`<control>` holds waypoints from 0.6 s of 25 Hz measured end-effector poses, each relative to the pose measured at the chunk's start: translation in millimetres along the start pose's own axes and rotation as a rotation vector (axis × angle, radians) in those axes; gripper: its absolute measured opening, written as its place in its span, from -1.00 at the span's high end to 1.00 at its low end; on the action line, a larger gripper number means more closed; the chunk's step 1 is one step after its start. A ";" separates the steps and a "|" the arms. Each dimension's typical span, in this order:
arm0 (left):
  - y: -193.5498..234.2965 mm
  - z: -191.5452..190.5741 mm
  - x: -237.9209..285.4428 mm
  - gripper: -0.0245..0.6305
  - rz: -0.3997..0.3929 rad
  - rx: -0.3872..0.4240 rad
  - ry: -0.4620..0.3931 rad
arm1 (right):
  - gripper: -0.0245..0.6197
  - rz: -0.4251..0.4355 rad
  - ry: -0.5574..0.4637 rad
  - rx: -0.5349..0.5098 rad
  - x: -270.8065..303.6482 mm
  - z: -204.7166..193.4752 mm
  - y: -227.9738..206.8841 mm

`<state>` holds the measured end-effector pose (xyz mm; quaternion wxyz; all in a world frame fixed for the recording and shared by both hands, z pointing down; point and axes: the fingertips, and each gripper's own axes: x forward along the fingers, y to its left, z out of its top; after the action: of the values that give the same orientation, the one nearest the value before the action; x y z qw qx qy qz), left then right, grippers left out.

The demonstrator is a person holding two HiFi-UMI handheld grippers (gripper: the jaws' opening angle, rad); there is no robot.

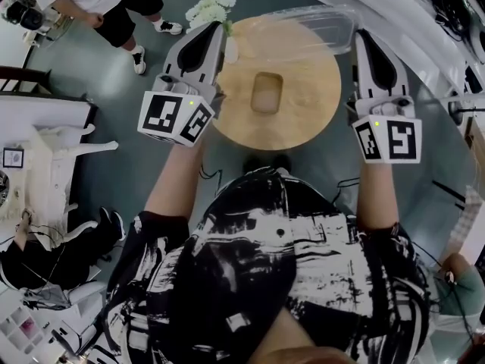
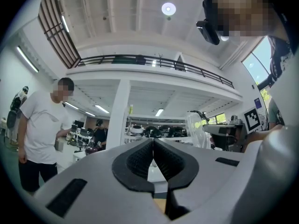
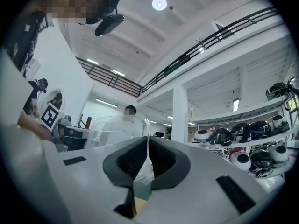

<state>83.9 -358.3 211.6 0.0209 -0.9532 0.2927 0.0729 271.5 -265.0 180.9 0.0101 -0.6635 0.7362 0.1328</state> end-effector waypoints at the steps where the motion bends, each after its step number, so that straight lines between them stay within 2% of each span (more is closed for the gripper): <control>1: -0.5 0.5 -0.2 0.92 0.000 0.001 -0.001 | 0.88 -0.007 -0.004 0.001 -0.6 1.0 -1.6; 15: -4.0 4.9 -3.7 0.92 0.010 0.014 -0.004 | 0.88 0.015 -0.021 -0.004 1.2 7.9 -0.9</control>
<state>82.5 -352.6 207.3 0.0279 -0.9514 0.2979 0.0730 270.9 -264.5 172.9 0.0155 -0.6565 0.7408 0.1414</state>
